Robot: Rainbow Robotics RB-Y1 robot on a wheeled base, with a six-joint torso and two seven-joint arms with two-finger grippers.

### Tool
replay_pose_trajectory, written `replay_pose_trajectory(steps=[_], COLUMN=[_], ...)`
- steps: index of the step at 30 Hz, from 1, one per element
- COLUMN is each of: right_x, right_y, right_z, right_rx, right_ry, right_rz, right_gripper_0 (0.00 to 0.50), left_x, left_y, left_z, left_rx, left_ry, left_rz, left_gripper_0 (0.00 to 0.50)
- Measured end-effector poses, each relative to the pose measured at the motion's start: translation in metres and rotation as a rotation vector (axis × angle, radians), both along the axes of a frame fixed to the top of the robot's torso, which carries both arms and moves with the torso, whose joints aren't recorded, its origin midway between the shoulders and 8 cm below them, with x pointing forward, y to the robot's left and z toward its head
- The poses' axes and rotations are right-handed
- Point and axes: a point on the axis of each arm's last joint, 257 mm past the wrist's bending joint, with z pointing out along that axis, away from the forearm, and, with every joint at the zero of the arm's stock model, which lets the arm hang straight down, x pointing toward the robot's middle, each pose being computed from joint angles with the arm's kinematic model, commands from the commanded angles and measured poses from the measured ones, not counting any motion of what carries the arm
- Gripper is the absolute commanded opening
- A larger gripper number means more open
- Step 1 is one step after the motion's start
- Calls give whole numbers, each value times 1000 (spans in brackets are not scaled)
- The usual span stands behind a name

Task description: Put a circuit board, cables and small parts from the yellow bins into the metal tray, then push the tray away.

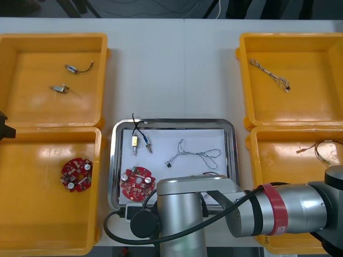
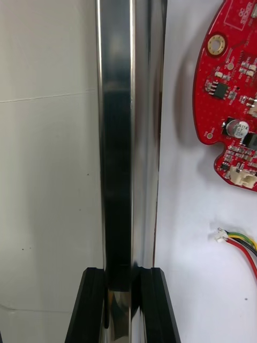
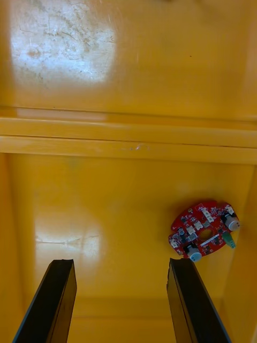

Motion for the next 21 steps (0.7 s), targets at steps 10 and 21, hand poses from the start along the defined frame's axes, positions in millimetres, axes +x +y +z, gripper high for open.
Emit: replay_pose_trajectory(steps=[10, 21], right_x=[21, 59], right_y=[6, -3], right_z=[14, 35], right_rx=[18, 10], right_ry=[-56, -152], right_rz=[22, 25], right_gripper_0=[0, 0], left_x=[0, 0], left_y=[0, 0], left_z=[0, 0], left_rx=[0, 0], left_ry=[0, 0], left_rz=[0, 0], left_gripper_0=[500, 500])
